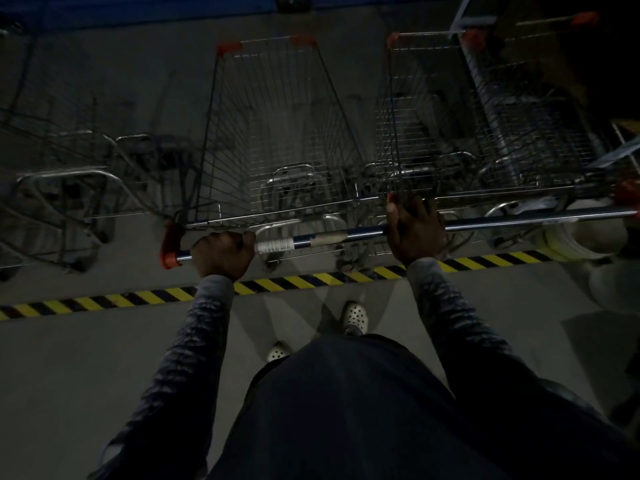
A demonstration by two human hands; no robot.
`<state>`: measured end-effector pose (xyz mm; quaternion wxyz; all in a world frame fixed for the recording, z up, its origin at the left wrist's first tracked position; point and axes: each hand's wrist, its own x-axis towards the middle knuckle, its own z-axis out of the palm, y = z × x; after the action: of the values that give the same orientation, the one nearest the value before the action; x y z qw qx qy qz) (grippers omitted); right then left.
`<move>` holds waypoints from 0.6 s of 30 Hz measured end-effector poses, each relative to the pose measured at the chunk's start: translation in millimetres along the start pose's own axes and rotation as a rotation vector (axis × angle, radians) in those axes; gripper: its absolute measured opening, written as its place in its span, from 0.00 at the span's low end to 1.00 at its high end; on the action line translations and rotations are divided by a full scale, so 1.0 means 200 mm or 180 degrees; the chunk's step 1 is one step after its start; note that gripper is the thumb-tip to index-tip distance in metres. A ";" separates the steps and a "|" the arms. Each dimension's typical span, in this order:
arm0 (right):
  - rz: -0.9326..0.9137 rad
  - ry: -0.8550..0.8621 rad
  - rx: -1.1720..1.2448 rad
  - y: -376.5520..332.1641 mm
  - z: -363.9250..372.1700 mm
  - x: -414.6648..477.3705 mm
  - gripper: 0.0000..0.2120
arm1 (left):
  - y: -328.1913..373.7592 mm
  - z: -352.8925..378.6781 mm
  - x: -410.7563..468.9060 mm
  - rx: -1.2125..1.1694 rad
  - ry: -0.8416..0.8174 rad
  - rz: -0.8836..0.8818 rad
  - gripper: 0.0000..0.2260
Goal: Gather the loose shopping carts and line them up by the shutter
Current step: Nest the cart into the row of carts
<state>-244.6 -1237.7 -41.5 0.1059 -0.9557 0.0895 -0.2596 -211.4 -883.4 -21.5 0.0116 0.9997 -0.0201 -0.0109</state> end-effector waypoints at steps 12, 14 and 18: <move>-0.0657 0.0163 0.0305 0.05 -0.01 -0.02 0.20 | -0.03 0.02 -0.05 0.0034 0.0513 0.0291 0.20; -0.0643 0.0189 0.0332 0.05 -0.01 -0.01 0.20 | -0.04 0.02 -0.06 0.0166 0.0507 0.0410 0.18; -0.0612 0.0170 0.0289 0.05 -0.02 -0.02 0.21 | -0.03 0.01 -0.06 0.0091 0.0896 0.0483 0.16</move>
<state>-250.2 -1246.5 -43.0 0.1213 -0.9468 -0.0116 -0.2978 -223.0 -877.7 -24.2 0.0009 0.9870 -0.0940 0.1305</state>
